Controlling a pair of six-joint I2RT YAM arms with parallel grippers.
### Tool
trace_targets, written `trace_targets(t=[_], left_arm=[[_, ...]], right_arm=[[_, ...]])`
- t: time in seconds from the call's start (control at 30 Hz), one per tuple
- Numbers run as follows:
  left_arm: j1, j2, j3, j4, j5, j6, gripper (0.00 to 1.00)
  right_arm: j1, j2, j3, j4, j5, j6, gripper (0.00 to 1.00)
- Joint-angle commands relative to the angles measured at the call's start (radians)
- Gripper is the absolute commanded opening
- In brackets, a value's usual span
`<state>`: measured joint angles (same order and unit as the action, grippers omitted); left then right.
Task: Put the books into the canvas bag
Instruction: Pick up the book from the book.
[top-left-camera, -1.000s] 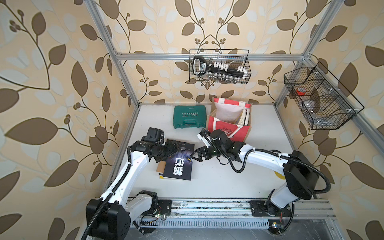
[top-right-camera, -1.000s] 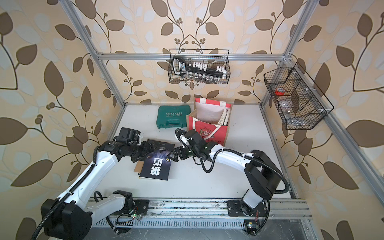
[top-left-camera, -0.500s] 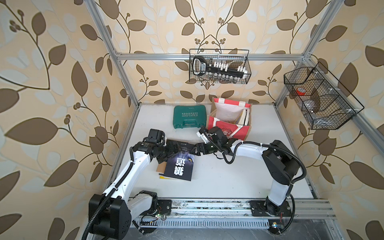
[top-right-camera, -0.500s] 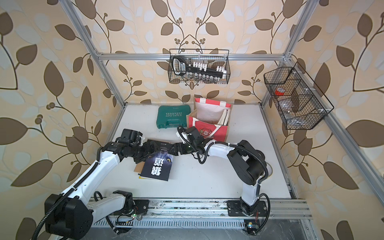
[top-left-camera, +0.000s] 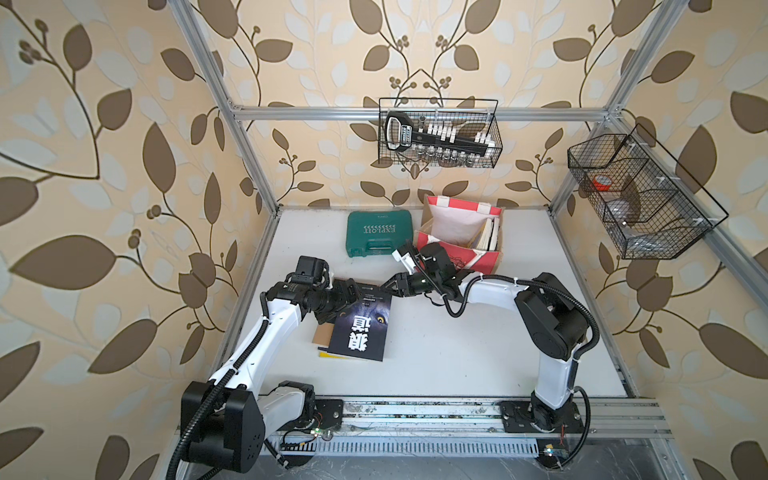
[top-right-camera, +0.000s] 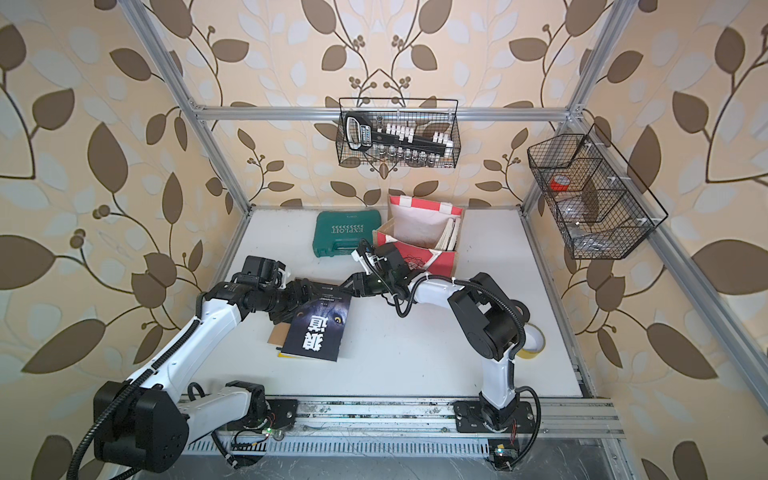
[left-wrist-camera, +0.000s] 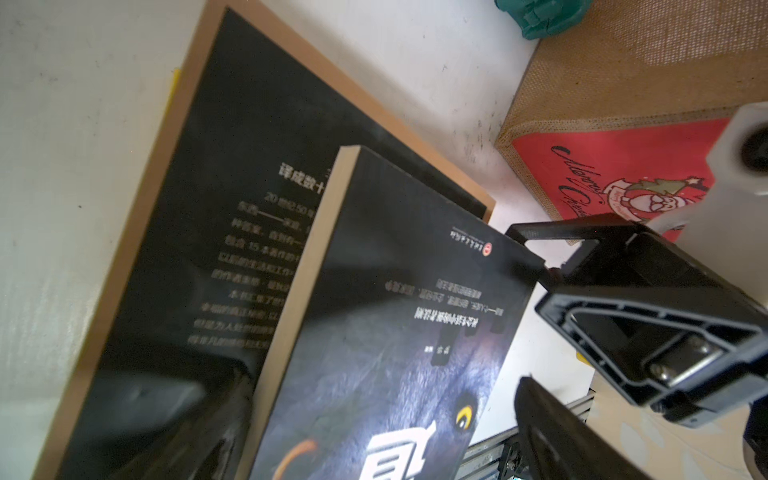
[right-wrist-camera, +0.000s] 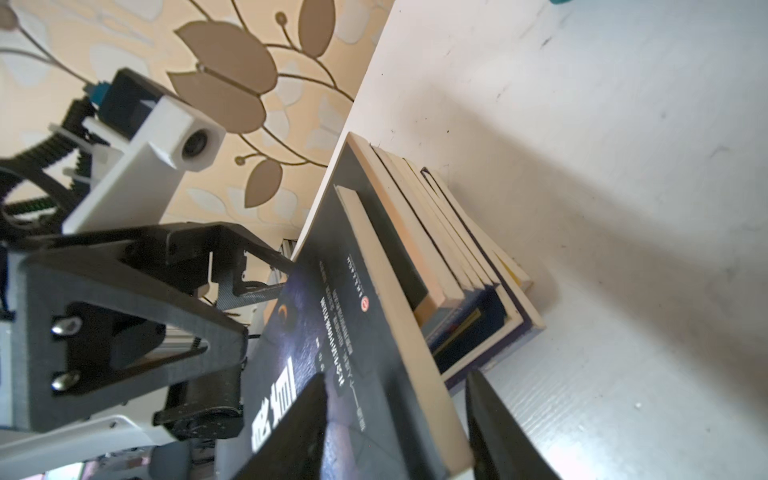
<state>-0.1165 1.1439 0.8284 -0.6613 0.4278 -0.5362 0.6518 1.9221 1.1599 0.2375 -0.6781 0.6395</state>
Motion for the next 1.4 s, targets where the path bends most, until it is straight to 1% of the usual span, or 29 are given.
trace_targets(t=[0.0, 0.17, 0.37, 0.43, 0.47, 0.53, 0.57, 0.6, 0.63, 0.73, 0.87, 1.0, 1.07, 1.2, 1.27, 1.37], left_arm=[[0.011, 0.034, -0.031, -0.011, 0.022, -0.008, 0.99], [0.015, 0.057, -0.033, 0.01, 0.053, -0.012, 0.99], [0.015, 0.078, -0.043, 0.043, 0.081, -0.026, 0.99], [0.015, 0.086, -0.046, 0.051, 0.089, -0.031, 0.99], [0.015, 0.089, -0.047, 0.056, 0.092, -0.033, 0.99], [0.015, 0.094, -0.051, 0.062, 0.097, -0.034, 0.99], [0.015, 0.094, -0.054, 0.066, 0.1, -0.037, 0.99], [0.015, 0.097, -0.054, 0.069, 0.103, -0.037, 0.99], [0.015, 0.098, -0.052, 0.071, 0.109, -0.037, 0.99], [0.015, 0.092, -0.035, 0.068, 0.128, -0.034, 0.99], [0.015, 0.051, -0.006, 0.066, 0.152, -0.021, 0.99], [0.015, 0.012, 0.033, 0.053, 0.174, 0.005, 0.99], [0.015, -0.004, 0.053, 0.042, 0.18, 0.028, 0.99], [0.017, -0.027, 0.065, 0.039, 0.18, 0.036, 0.99], [0.017, -0.035, 0.05, 0.069, 0.217, 0.025, 0.99], [0.017, -0.055, 0.003, 0.179, 0.352, -0.021, 0.99]], right_arm=[[0.005, -0.017, 0.008, 0.039, -0.048, 0.001, 0.41], [0.009, -0.068, -0.036, 0.042, -0.078, -0.012, 0.34], [0.032, -0.085, -0.058, 0.013, -0.089, -0.032, 0.32], [0.038, -0.08, -0.061, 0.015, -0.09, -0.029, 0.3], [0.039, -0.076, -0.063, 0.018, -0.09, -0.026, 0.28], [0.037, -0.072, -0.069, 0.028, -0.097, -0.022, 0.2], [0.061, -0.076, -0.073, 0.035, -0.101, -0.017, 0.12], [0.063, -0.082, -0.074, 0.037, -0.099, -0.011, 0.04], [0.063, -0.093, -0.075, 0.037, -0.097, -0.007, 0.0], [0.062, -0.179, -0.079, 0.023, -0.058, -0.016, 0.0], [0.052, -0.33, -0.05, -0.074, 0.046, -0.064, 0.0], [0.045, -0.463, -0.045, -0.114, 0.135, -0.064, 0.0], [0.008, -0.523, -0.042, -0.134, 0.176, -0.063, 0.0], [-0.015, -0.57, -0.026, -0.174, 0.203, -0.079, 0.0], [-0.019, -0.579, -0.026, -0.185, 0.215, -0.077, 0.0], [-0.022, -0.587, -0.032, -0.181, 0.232, -0.067, 0.0]])
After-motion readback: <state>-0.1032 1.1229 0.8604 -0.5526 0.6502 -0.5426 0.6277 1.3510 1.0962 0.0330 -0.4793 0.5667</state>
